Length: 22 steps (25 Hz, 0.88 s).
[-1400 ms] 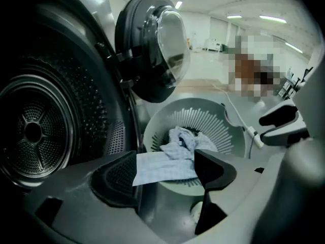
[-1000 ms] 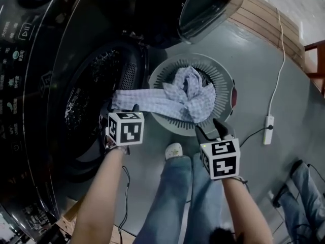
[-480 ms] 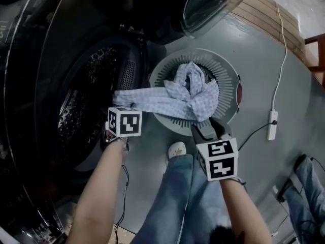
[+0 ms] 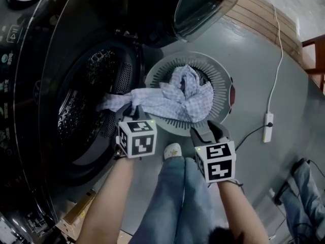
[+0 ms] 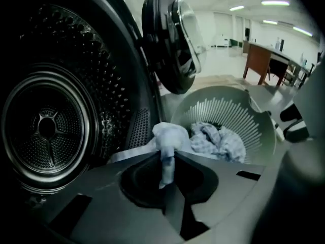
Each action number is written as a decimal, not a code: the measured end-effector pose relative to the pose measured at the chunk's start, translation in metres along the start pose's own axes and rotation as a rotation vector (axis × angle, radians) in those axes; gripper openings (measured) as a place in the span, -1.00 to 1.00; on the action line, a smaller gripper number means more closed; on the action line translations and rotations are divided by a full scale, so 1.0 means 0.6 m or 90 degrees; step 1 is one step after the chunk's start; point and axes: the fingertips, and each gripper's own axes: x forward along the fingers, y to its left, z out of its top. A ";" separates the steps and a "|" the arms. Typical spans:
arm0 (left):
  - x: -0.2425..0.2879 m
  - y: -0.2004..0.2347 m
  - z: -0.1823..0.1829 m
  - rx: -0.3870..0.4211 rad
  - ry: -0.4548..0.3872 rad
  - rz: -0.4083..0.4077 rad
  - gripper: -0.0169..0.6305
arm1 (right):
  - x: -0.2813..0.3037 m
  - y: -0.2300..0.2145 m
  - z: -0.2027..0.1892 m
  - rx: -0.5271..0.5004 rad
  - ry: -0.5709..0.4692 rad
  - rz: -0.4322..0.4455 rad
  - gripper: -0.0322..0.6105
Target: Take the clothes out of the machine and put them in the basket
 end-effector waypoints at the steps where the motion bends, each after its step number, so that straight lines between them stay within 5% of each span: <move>1: -0.012 -0.023 0.018 -0.009 -0.022 -0.028 -0.83 | -0.006 -0.007 0.000 0.001 -0.002 -0.001 -0.19; 5: -0.070 -0.130 0.100 -0.029 -0.115 -0.161 -0.83 | -0.041 -0.035 -0.003 0.001 -0.008 -0.004 -0.21; 9: -0.132 -0.205 0.167 -0.070 -0.198 -0.241 -0.83 | -0.083 -0.067 -0.004 -0.010 -0.014 -0.010 -0.21; 13: -0.177 -0.247 0.209 -0.085 -0.255 -0.273 -0.83 | -0.125 -0.098 -0.005 -0.008 -0.017 -0.022 -0.22; 17: -0.189 -0.259 0.219 -0.087 -0.248 -0.261 -0.82 | -0.152 -0.124 -0.010 -0.003 -0.022 -0.035 -0.23; 18: -0.187 -0.257 0.218 -0.090 -0.238 -0.253 -0.74 | -0.156 -0.128 -0.011 0.001 -0.023 -0.037 -0.23; 20: -0.183 -0.249 0.213 -0.103 -0.216 -0.237 -0.10 | -0.162 -0.129 -0.010 0.008 -0.027 -0.038 -0.23; 22: -0.186 -0.235 0.212 -0.113 -0.205 -0.222 -0.06 | -0.169 -0.123 -0.005 0.011 -0.030 -0.036 -0.23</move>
